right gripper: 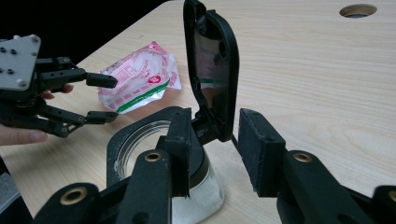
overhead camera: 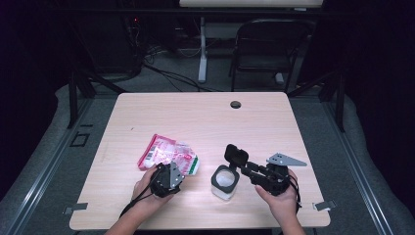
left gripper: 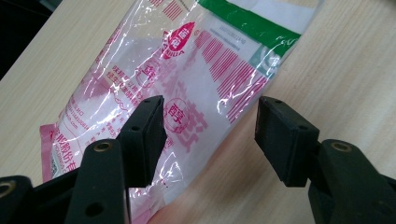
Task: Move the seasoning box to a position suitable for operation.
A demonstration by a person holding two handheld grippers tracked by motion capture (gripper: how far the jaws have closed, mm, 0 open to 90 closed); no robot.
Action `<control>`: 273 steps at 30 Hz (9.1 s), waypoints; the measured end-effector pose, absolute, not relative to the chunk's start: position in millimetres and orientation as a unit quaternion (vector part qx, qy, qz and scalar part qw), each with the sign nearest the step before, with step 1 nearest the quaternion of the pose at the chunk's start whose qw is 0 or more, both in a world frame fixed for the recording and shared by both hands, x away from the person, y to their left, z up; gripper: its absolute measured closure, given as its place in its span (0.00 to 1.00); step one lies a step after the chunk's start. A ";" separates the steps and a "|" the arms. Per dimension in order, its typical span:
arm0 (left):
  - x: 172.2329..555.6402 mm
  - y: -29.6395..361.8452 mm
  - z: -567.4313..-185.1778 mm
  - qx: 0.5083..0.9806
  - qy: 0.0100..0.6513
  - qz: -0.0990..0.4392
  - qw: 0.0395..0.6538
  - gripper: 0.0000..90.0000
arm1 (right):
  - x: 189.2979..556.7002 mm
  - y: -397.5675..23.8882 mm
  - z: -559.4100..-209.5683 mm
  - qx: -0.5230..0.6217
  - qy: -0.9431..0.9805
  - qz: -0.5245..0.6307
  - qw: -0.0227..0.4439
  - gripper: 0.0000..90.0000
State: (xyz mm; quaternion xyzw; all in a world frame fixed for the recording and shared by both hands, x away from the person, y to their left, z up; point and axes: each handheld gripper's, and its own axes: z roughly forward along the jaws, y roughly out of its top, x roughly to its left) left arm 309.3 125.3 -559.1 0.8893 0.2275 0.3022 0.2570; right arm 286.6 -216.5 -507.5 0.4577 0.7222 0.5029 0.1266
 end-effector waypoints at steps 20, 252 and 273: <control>332.3 118.1 -570.9 0.884 0.242 0.319 0.241 0.54 | 264.9 -228.6 -502.5 0.464 0.715 0.500 0.152 0.70; 266.6 178.2 -494.7 0.819 0.238 0.126 0.507 1.00 | 292.8 -68.0 -515.3 0.240 0.858 0.447 0.079 1.00; 269.0 180.4 -497.1 0.821 0.240 0.126 0.502 0.80 | 290.0 -71.7 -512.3 0.232 0.850 0.462 0.102 1.00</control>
